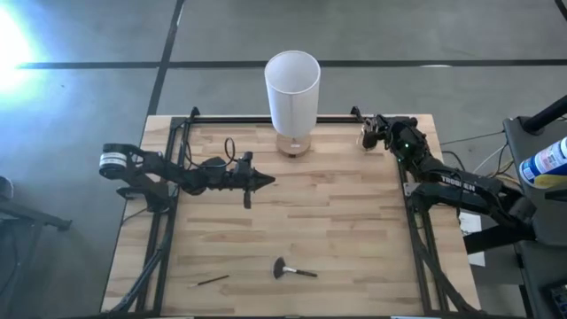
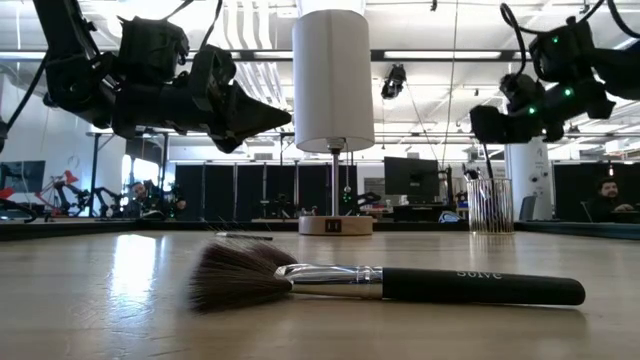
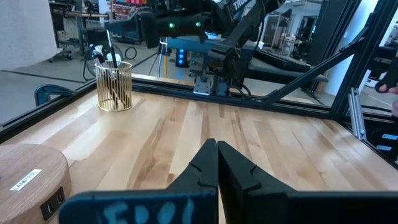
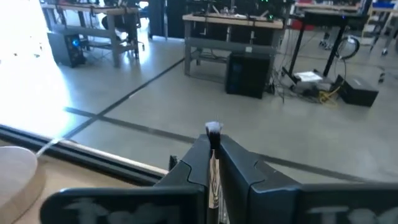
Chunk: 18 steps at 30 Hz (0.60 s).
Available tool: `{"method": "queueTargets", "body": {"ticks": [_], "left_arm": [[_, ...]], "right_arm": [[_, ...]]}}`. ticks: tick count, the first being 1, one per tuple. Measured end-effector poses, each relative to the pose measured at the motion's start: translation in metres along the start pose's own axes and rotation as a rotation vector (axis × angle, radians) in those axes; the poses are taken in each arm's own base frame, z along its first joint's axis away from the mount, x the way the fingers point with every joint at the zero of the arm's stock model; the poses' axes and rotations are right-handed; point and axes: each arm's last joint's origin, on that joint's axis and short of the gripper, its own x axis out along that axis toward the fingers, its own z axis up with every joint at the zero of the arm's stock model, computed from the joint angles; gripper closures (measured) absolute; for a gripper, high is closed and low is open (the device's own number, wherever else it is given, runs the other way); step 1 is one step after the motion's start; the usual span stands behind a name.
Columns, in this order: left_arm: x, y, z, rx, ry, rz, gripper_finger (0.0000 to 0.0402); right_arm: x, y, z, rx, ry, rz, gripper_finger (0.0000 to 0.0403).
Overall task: Pick & Place Makeup Brushes
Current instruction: Put the eyeshadow brush into the makeup brush holder, then put the liner brush into the makeup brush holder
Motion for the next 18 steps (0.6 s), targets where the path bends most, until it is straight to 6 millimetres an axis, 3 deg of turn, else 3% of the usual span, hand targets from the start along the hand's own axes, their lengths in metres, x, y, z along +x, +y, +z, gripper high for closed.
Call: {"method": "queueTargets", "body": {"ticks": [6, 18], "left_arm": [[0.0, 0.0, 0.0, -0.006, -0.001, 0.007, 0.0401], [-0.003, 0.0, 0.0, -0.038, 0.056, 0.022, 0.0401]], "right_arm": [[0.001, 0.001, 0.0, 0.037, 0.058, -0.002, 0.0364], [0.0, 0.003, 0.033, 0.005, 0.222, 0.01, 0.0316]]}}
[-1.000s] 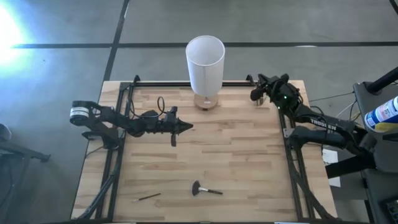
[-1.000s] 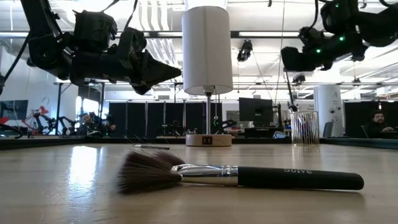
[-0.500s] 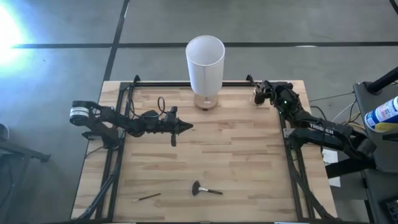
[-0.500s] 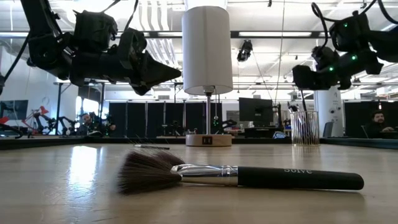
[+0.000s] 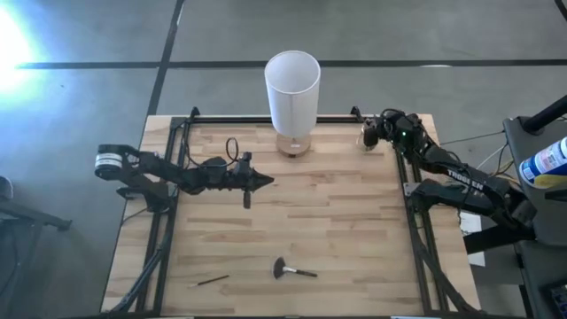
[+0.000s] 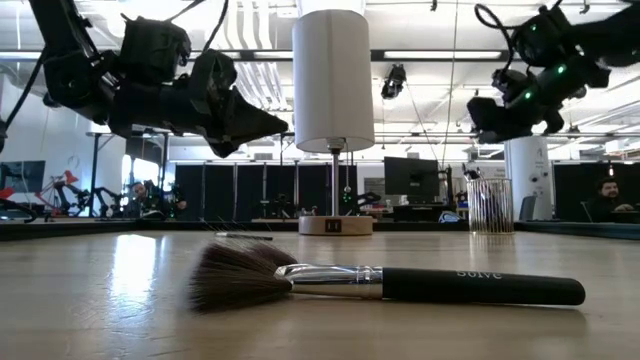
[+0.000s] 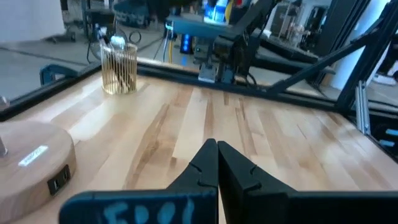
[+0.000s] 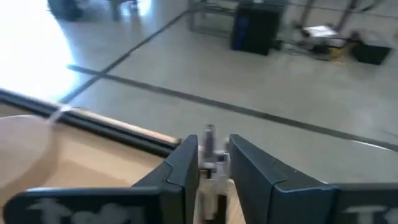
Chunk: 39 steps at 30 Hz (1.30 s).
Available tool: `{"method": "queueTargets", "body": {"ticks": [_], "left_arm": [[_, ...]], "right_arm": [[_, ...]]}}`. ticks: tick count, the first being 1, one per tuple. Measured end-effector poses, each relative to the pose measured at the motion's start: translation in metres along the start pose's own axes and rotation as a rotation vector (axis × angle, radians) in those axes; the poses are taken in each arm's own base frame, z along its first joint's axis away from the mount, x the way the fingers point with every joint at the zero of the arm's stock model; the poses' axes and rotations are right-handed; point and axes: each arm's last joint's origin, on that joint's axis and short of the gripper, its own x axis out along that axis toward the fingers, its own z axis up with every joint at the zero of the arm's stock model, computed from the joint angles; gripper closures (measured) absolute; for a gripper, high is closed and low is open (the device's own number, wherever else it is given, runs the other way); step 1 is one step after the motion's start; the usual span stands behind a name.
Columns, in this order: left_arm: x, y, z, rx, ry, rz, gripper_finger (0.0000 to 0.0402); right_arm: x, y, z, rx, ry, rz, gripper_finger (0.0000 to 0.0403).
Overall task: Pick & Place Makeup Brushes
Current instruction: Put the liner brush into the makeup brush holder
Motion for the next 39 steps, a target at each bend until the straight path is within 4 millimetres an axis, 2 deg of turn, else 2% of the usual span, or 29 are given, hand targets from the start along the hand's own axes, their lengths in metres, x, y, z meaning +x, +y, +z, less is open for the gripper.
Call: {"method": "queueTargets", "body": {"ticks": [6, 8, 11, 16, 20, 26, 31, 36, 39], "left_arm": [[-0.011, -0.011, 0.006, -0.029, 0.143, -0.013, 0.0401], [-0.013, -0.019, 0.01, -0.041, 0.221, -0.012, 0.0401], [-0.015, -0.035, 0.014, -0.026, 0.369, 0.036, 0.0401], [-0.017, -0.068, 0.021, -0.044, 0.608, 0.092, 0.0402], [-0.025, -0.094, 0.018, -0.134, 0.834, 0.151, 0.0396], [-0.034, -0.141, 0.013, -0.21, 1.079, 0.247, 0.0358], [-0.038, -0.181, 0.002, -0.32, 1.232, 0.241, 0.0326], [-0.057, -0.224, -0.008, -0.374, 1.388, 0.15, 0.0312], [-0.073, -0.244, -0.017, -0.385, 1.456, 0.16, 0.0312]], "right_arm": [[-0.015, 0.016, -0.003, 0.008, -0.002, 0.237, 0.0368], [-0.02, 0.024, -0.008, -0.002, -0.005, 0.289, 0.0387], [-0.026, 0.035, -0.016, -0.01, -0.038, 0.365, 0.0393], [-0.034, 0.05, -0.024, 0.001, -0.135, 0.473, 0.0394], [-0.039, 0.055, -0.033, -0.018, -0.19, 0.518, 0.0394], [-0.041, 0.056, -0.032, -0.032, -0.241, 0.53, 0.0394], [-0.042, 0.056, -0.031, -0.03, -0.244, 0.535, 0.0394], [-0.041, 0.056, -0.032, -0.027, -0.242, 0.535, 0.0394], [-0.042, 0.056, -0.031, -0.015, -0.251, 0.537, 0.0394]]}}
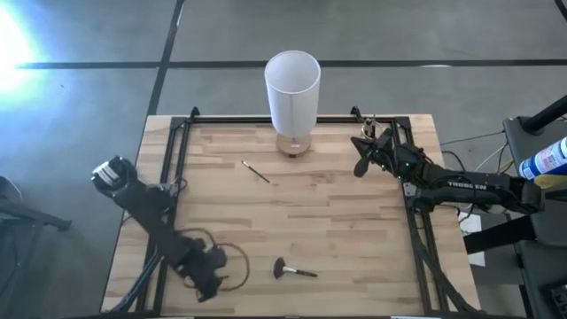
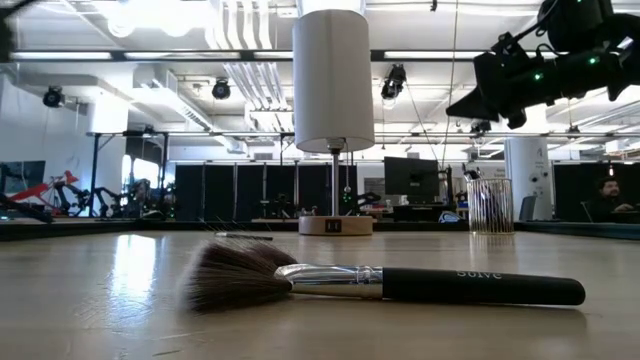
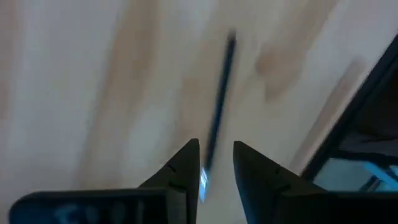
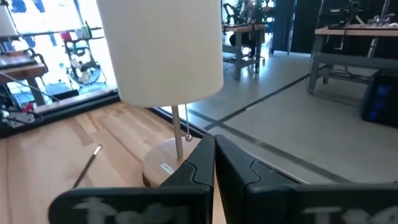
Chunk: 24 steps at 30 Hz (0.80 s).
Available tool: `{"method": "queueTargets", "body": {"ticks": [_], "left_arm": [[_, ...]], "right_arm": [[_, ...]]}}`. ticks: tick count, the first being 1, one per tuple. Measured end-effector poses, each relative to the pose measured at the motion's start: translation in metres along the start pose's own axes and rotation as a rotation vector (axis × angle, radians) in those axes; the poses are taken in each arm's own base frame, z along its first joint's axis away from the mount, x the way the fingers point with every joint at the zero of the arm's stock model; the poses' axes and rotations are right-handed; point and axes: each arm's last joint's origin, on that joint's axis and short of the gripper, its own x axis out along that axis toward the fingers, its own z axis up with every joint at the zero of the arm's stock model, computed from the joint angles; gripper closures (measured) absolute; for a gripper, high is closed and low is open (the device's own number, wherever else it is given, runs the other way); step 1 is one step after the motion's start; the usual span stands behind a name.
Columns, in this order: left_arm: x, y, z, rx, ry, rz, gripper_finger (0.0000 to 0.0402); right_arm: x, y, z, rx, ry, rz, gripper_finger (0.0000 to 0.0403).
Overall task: Pick & Place Makeup Brushes
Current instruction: Put the liner brush into the makeup brush holder
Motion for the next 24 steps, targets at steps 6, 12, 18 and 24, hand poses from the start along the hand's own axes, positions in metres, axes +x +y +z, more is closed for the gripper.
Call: {"method": "queueTargets", "body": {"ticks": [6, 12, 18, 24], "left_arm": [[0.017, -0.01, -0.037, -0.064, 0.082, 0.042, 0.0312], [0.026, -0.013, -0.052, -0.066, 0.104, 0.066, 0.0312], [0.035, -0.01, -0.052, -0.057, 0.111, 0.102, 0.0312], [0.046, -0.007, -0.051, -0.064, 0.099, 0.139, 0.0312]], "right_arm": [[0.0, 0.0, 0.002, 0.025, -0.018, 0.002, 0.0394], [0.002, 0.002, -0.001, 0.056, -0.008, 0.008, 0.0394], [0.0, 0.007, -0.007, 0.078, -0.024, 0.048, 0.0394], [-0.001, 0.011, -0.006, 0.08, -0.038, 0.072, 0.0394]]}}
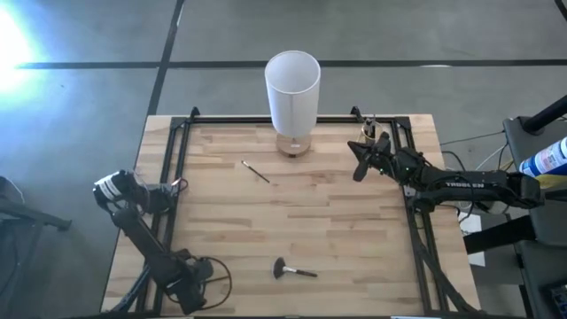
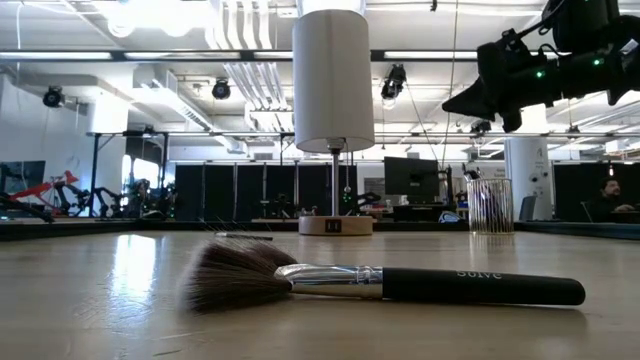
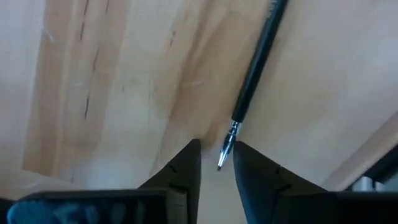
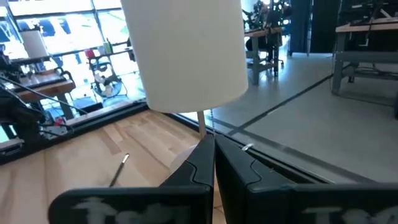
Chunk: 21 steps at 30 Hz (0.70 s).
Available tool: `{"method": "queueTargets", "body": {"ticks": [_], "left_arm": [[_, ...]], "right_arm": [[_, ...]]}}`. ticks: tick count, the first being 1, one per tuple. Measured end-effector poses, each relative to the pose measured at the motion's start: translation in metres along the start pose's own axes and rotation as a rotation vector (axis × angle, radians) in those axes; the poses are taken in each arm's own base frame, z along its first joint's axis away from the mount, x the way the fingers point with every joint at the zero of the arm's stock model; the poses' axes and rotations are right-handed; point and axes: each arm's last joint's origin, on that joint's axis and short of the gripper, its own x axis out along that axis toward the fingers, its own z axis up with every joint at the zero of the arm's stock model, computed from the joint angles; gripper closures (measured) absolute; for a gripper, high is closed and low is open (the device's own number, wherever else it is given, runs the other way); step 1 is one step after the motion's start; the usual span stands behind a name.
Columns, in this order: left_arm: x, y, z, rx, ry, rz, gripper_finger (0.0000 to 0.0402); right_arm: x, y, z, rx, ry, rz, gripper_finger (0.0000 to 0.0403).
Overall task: Pick & Place Makeup Brushes
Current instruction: Put the liner brush into the makeup brush holder
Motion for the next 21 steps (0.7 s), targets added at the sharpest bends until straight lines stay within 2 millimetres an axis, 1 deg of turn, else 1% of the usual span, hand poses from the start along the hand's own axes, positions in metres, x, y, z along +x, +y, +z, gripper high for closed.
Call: {"method": "queueTargets", "body": {"ticks": [3, 5, 9, 11, 14, 16, 19, 21], "left_arm": [[0.004, -0.001, 0.0, -0.003, 0.016, 0.006, 0.0324], [0.007, -0.001, 0.001, -0.012, 0.029, 0.012, 0.0341], [0.007, -0.001, 0.0, -0.03, 0.037, 0.014, 0.039], [0.005, -0.001, 0.0, -0.032, 0.037, 0.011, 0.0394], [-0.005, 0.0, 0.006, -0.05, 0.029, -0.021, 0.0398], [-0.019, 0.002, 0.013, -0.065, -0.003, -0.068, 0.0399], [-0.039, 0.009, 0.03, -0.069, -0.077, -0.127, 0.04], [-0.052, 0.017, 0.046, -0.071, -0.12, -0.15, 0.04]], "right_arm": [[0.0, 0.0, 0.0, -0.003, 0.002, 0.0, 0.0394], [0.0, 0.0, 0.0, -0.004, 0.001, 0.0, 0.0394], [0.0, 0.0, 0.0, -0.006, 0.002, 0.0, 0.0394], [0.0, 0.0, 0.0, -0.006, 0.002, 0.0, 0.0394], [0.0, 0.001, -0.002, -0.009, 0.014, 0.009, 0.0394], [-0.001, 0.003, -0.003, -0.012, 0.025, 0.02, 0.0394], [-0.002, 0.005, -0.004, -0.022, 0.025, 0.032, 0.0394], [-0.002, 0.005, -0.004, -0.03, 0.023, 0.036, 0.0394]]}}
